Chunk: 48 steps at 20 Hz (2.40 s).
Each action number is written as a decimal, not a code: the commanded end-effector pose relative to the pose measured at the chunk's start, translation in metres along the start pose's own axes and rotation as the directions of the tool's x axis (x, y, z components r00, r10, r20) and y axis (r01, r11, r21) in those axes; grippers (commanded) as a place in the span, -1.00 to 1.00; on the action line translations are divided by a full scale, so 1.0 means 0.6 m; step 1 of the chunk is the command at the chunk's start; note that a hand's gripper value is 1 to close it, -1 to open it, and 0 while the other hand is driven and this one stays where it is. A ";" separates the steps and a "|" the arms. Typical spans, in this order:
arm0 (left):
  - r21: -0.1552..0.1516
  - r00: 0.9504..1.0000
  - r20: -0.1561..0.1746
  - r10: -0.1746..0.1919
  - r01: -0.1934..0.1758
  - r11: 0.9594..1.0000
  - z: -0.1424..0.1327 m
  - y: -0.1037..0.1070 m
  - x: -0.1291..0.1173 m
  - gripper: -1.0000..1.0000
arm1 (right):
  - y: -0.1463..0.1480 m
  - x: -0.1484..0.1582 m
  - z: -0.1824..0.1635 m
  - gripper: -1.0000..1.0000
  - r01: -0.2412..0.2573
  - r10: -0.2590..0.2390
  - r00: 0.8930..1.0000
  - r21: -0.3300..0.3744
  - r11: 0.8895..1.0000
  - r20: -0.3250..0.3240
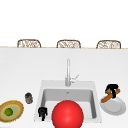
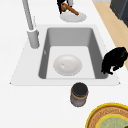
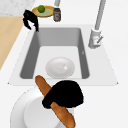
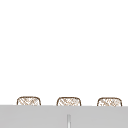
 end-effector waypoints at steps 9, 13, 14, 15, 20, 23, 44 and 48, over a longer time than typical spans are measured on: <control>0.000 1.000 0.000 0.000 0.000 1.000 0.000 0.000 0.000 0.00 | -0.053 0.074 0.049 1.00 0.043 -0.041 0.994 0.016 0.999 -0.102; 0.000 1.000 0.000 0.000 0.000 1.000 0.000 0.000 0.000 0.00 | -0.060 0.112 0.060 1.00 0.025 -0.019 0.991 0.048 0.999 -0.132; 0.000 1.000 0.000 0.000 0.000 1.000 0.000 0.000 0.000 0.00 | -0.062 0.122 0.063 1.00 0.024 -0.017 0.991 0.049 0.998 -0.135; 0.000 1.000 0.000 0.000 0.000 1.000 0.000 0.000 0.000 0.00 | -0.063 0.133 0.064 1.00 0.023 -0.016 0.991 0.053 0.998 -0.136; 0.000 1.000 0.000 0.000 0.000 1.000 0.000 0.000 0.000 0.00 | -0.066 0.191 0.068 1.00 0.022 -0.010 0.990 0.083 0.996 -0.138; 0.000 1.000 0.000 0.000 0.000 1.000 0.000 0.000 0.000 0.00 | -0.067 0.220 0.068 1.00 0.036 -0.020 0.988 0.105 0.994 -0.151; 0.000 1.000 0.000 0.000 0.000 1.000 0.000 0.000 0.000 0.00 | -0.079 0.403 0.044 1.00 0.099 -0.061 0.978 0.181 0.978 -0.202; 0.000 1.000 0.000 0.000 0.000 1.000 0.000 0.000 0.000 0.00 | -0.064 0.419 0.027 1.00 0.102 -0.065 0.974 0.164 0.981 -0.215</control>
